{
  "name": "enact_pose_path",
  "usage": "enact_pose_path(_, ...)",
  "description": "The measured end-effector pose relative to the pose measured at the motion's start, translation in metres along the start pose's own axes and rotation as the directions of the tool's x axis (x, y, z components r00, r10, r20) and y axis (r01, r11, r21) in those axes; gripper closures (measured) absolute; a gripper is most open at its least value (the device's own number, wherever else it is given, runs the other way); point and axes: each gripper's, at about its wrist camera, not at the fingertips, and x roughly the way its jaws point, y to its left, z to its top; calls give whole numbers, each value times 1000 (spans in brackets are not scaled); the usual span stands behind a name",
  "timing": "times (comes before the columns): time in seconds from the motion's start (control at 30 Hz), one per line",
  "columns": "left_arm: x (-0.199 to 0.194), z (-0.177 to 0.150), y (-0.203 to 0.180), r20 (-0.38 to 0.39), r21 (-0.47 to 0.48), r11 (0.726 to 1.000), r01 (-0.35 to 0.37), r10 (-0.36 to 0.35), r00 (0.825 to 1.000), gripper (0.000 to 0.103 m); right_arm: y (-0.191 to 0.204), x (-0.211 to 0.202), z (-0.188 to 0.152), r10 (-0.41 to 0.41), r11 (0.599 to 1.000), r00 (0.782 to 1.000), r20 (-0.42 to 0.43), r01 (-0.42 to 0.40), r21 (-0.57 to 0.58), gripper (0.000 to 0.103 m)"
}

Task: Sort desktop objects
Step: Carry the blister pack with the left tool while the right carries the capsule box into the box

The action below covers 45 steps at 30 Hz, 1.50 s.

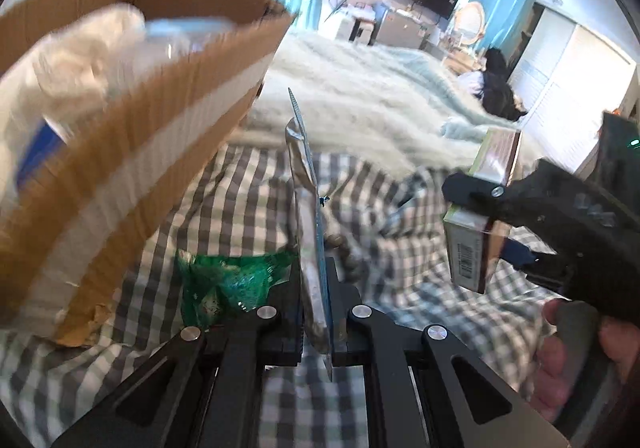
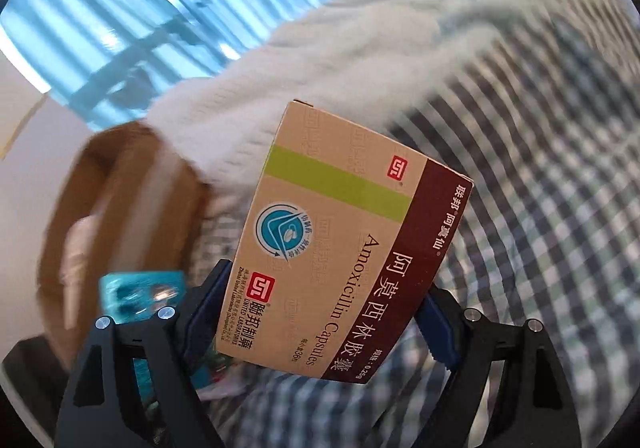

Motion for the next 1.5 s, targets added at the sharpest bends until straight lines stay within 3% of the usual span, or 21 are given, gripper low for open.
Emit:
enact_pose_path(0.1, -27, 13, -7, 57, 24, 1000, -4, 3, 998, 96, 30, -38, 8, 53, 996, 997, 65, -48, -70, 19)
enact_pose_path(0.2, -54, 32, -10, 103, 24, 1000, -12, 9, 995, 96, 65, -60, 23, 109, 987, 991, 75, -99, -124, 19)
enact_pose_path(0.4, -90, 74, 12, 179, 13, 997, -79, 75, 981, 96, 140, -67, 49, 122, 961, 990, 76, -99, -259, 19)
enact_pose_path(0.57, -95, 109, 63, 205, -32, 989, -144, 147, 967, 96, 190, -32, 64, 133, 942, 991, 32, -116, -313, 19)
enact_pose_path(0.77, -77, 138, 128, 172, -103, 969, -224, 239, 956, 96, 231, 37, 69, 147, 924, 988, -54, -156, -348, 17)
enact_pose_path(0.8, -73, 140, 133, 168, -107, 966, -235, 251, 953, 93, 237, 45, 70, 136, 925, 989, -49, -145, -350, 13)
enact_pose_path(0.87, -72, 135, 141, 159, -123, 961, -250, 267, 950, 78, 242, 52, 73, 117, 931, 992, -42, -124, -344, 7)
enact_pose_path(0.93, -72, 131, 145, 150, -141, 956, -256, 276, 950, 24, 238, 48, 74, 135, 935, 990, -34, -139, -326, 7)
enact_pose_path(0.97, -78, 124, 145, 161, -147, 955, -258, 281, 946, 19, 234, 42, 75, 142, 937, 989, -26, -143, -319, 7)
enact_pose_path(1.03, -89, 120, 139, 198, -153, 953, -260, 287, 937, 18, 228, 27, 78, 155, 936, 988, 5, -145, -321, 7)
enact_pose_path(1.23, -123, 96, 91, 228, -46, 969, -242, 246, 942, 18, 168, -43, 70, 126, 929, 986, 105, -80, -361, 7)
enact_pose_path(1.37, -129, 65, 36, 202, 63, 979, -193, 177, 963, 11, 112, -73, 53, 49, 941, 990, 132, -1, -339, 6)
enact_pose_path(1.43, -120, 42, 8, 164, 99, 986, -137, 120, 979, 7, 90, -77, 45, 35, 948, 993, 108, 1, -319, 6)
enact_pose_path(1.5, -102, 23, -13, 111, 119, 985, -126, 113, 987, 7, 66, -75, 33, 14, 953, 996, 87, 13, -302, 7)
